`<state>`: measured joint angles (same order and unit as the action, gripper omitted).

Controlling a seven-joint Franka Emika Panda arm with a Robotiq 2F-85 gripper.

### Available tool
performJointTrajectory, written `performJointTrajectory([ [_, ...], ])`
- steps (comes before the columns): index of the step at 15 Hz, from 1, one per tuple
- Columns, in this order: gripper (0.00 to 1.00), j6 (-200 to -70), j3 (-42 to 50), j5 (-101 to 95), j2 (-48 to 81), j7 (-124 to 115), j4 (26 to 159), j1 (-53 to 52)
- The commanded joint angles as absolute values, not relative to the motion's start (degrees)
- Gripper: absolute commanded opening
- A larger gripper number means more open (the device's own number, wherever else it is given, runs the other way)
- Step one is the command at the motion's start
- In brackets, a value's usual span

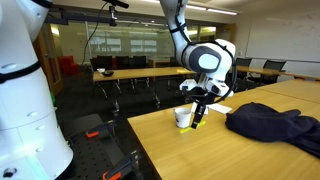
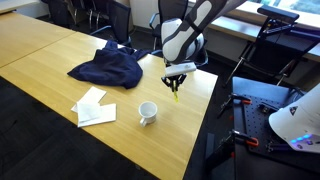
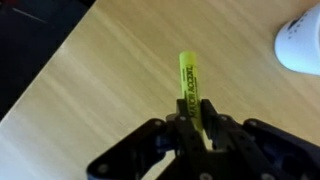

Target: Take the marker out of the white cup and put it on the table

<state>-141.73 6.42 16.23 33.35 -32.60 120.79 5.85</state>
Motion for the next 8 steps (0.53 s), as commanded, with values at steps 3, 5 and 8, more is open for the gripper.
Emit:
performJointTrajectory([
  [3, 0.05, -146.02, 4.09, 16.08, 43.12, -20.45, 113.89, 5.82],
  [5, 0.05, -144.67, 3.71, 15.34, 45.24, -17.62, 111.70, 5.80],
  [8, 0.52, -141.04, 7.67, 11.46, 44.51, -21.36, 111.01, 1.70],
])
